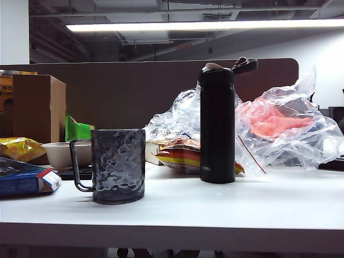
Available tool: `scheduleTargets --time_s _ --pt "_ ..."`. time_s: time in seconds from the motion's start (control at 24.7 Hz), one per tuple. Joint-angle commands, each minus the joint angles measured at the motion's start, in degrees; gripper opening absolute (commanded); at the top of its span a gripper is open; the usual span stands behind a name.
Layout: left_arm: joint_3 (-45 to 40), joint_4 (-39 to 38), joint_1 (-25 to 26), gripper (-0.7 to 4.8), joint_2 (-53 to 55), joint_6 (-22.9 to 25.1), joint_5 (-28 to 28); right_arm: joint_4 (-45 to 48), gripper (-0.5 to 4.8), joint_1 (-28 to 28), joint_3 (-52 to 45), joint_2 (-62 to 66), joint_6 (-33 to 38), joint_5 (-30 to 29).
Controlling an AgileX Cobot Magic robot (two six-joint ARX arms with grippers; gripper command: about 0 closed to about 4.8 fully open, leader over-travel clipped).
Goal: Pick up the black thermos, pour some water into the cup, then place the black thermos back on the table.
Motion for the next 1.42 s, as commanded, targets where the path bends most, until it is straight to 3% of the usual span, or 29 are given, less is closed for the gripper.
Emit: scheduleTargets --time_s 0.04,0.45,0.53,0.57,0.61,0.65,0.69,0.81,1.05,1.22,1.42 --pt "0.09 1.07 0.07 -0.05 0.07 0.04 0.31 1.03 -0.09 -0.07 -0.26 -0.04 -0.13 0.04" --pt "0.09 0.28 0.07 -0.05 0.07 0.07 0.46 0.98 -0.08 -0.07 -0.24 -0.04 -0.15 0.04" --pt "0.11 0.28 0.07 0.15 0.07 0.02 0.42 1.18 0.56 -0.07 -0.2 -0.04 -0.13 0.07" --pt "0.24 0.33 0.07 1.26 0.07 0.02 0.42 1.84 1.68 -0.07 -0.07 -0.04 -0.13 0.04" --pt "0.39 0.59 0.07 2.78 0.07 0.0 0.44 2.56 2.91 -0.04 0.22 -0.04 -0.13 0.04" --pt "0.68 0.74 0.07 4.63 0.07 0.0 0.44 3.04 4.08 0.0 0.79 -0.04 -0.11 0.04" --pt "1.31 0.74 0.04 4.79 0.07 0.0 0.42 3.08 4.79 0.04 1.99 -0.04 -0.11 0.02" --pt "3.96 0.7 0.02 4.79 0.09 -1.2 2.64 1.36 4.79 0.17 6.88 0.02 -0.35 -2.14" --pt "11.5 1.16 0.0 4.79 2.84 -6.6 10.4 -2.32 4.79 0.26 19.15 6.25 -11.47 -5.53" --pt "17.7 2.21 -0.04 4.79 8.52 -8.85 13.0 -1.64 4.79 0.31 27.26 14.36 -11.37 -9.27" --pt "23.56 9.64 -0.07 4.79 18.18 -13.38 14.58 -0.55 4.79 1.01 36.2 24.7 -11.3 -11.98"
